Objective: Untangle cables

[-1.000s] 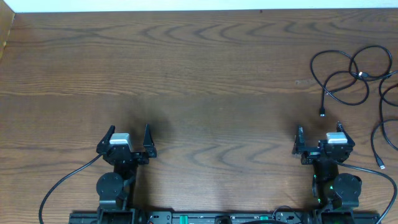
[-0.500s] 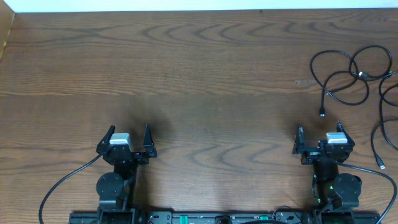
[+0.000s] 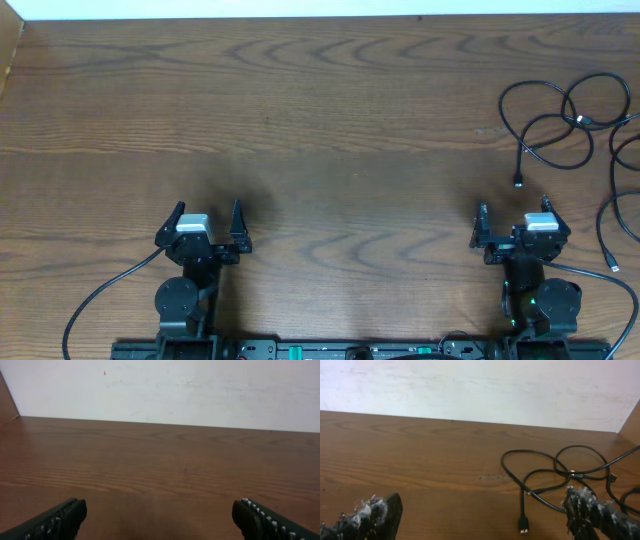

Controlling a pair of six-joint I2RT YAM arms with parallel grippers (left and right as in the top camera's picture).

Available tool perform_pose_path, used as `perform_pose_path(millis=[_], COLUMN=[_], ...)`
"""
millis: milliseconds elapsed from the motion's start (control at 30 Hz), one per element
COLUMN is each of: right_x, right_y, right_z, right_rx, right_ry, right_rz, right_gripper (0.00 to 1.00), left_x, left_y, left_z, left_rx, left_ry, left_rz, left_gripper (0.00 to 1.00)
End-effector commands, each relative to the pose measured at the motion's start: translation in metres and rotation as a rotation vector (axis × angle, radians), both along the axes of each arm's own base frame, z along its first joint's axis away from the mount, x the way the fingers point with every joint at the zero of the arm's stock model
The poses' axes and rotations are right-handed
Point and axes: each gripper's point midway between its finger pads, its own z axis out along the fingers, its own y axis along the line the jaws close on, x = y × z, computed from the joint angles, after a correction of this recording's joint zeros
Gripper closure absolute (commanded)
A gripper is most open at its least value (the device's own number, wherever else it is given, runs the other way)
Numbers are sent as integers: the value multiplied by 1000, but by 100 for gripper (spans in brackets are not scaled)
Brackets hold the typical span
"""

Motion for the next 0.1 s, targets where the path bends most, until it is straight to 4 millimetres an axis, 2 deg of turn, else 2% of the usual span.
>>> perform_pose_path(millis=[0, 67], right_x=[0, 0], right_y=[1, 1], right_z=[0, 0], right_rx=[-13, -13], right_ry=[-1, -1], right_rz=[10, 10], right_gripper=[1, 1], left_x=[-1, -1], left_y=[5, 5], left_z=[-16, -16], left_rx=[7, 7], left_ry=[50, 50], left_rz=[27, 27], left_gripper=[3, 3])
